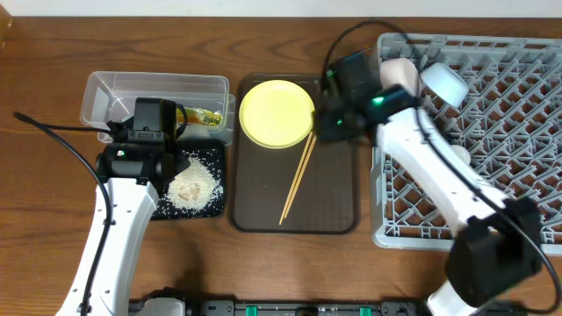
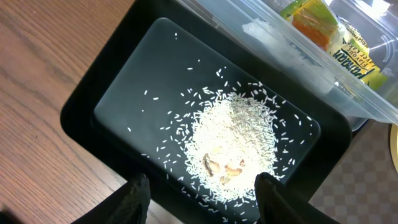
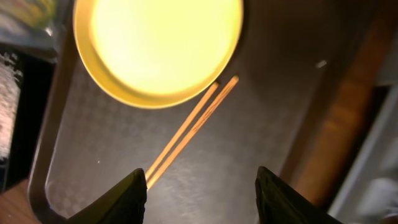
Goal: Sort waste into correct bins and load items into the dishwasher rack
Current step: 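Reach right gripper to the chopsticks and grasp one, then carry the chopstick to the rack's left edge and insert it, then grasp the second chopstick on the brown tray with right gripper, then insert the second chopstick into the rack's left edge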
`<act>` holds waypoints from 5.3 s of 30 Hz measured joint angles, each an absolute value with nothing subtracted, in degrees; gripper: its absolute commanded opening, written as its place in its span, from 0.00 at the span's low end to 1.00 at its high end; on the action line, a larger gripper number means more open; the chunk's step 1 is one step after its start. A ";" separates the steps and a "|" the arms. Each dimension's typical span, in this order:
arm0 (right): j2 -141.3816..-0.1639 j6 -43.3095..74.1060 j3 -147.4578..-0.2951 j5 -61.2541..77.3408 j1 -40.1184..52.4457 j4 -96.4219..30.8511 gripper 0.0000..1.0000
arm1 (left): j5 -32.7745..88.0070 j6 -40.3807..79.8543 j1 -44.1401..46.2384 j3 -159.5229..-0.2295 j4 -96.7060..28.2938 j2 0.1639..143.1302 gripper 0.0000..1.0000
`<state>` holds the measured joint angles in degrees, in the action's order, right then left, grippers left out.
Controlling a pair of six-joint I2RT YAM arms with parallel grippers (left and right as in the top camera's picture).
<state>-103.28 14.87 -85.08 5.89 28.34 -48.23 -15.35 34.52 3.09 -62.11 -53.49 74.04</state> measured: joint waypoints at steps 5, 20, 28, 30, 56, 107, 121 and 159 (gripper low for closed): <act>-107.63 21.54 -84.97 2.22 31.77 -48.73 0.54 | -15.35 34.52 3.09 -62.11 -53.52 74.04 0.57; -118.91 34.41 -84.53 -1.19 36.84 -49.06 0.51 | -15.35 34.52 3.09 -62.11 -53.52 74.04 0.57; -118.91 35.40 -84.49 -2.24 37.10 -49.01 0.50 | -15.35 34.52 3.09 -62.11 -53.52 74.04 0.57; -118.91 35.44 -84.33 -2.44 37.10 -49.01 0.50 | -15.35 34.52 3.09 -62.11 -53.52 74.04 0.57; -118.50 36.49 -81.56 -2.96 33.56 -49.50 0.01 | -15.35 34.52 3.09 -62.11 -53.52 74.04 0.57; -93.36 13.98 -73.84 -1.19 13.04 -46.57 0.41 | -15.35 34.52 3.09 -62.11 -53.47 74.04 0.57; -97.25 16.27 -75.75 1.69 29.47 -39.09 0.49 | -15.33 34.52 3.09 -62.11 -53.41 74.04 0.57; -105.03 27.83 -75.88 -5.58 29.69 -41.89 0.01 | -15.35 34.52 3.09 -62.11 -53.39 74.04 0.57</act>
<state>-105.03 27.83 -75.88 -5.58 29.69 -41.89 -15.35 34.52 3.09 -62.11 -53.39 74.04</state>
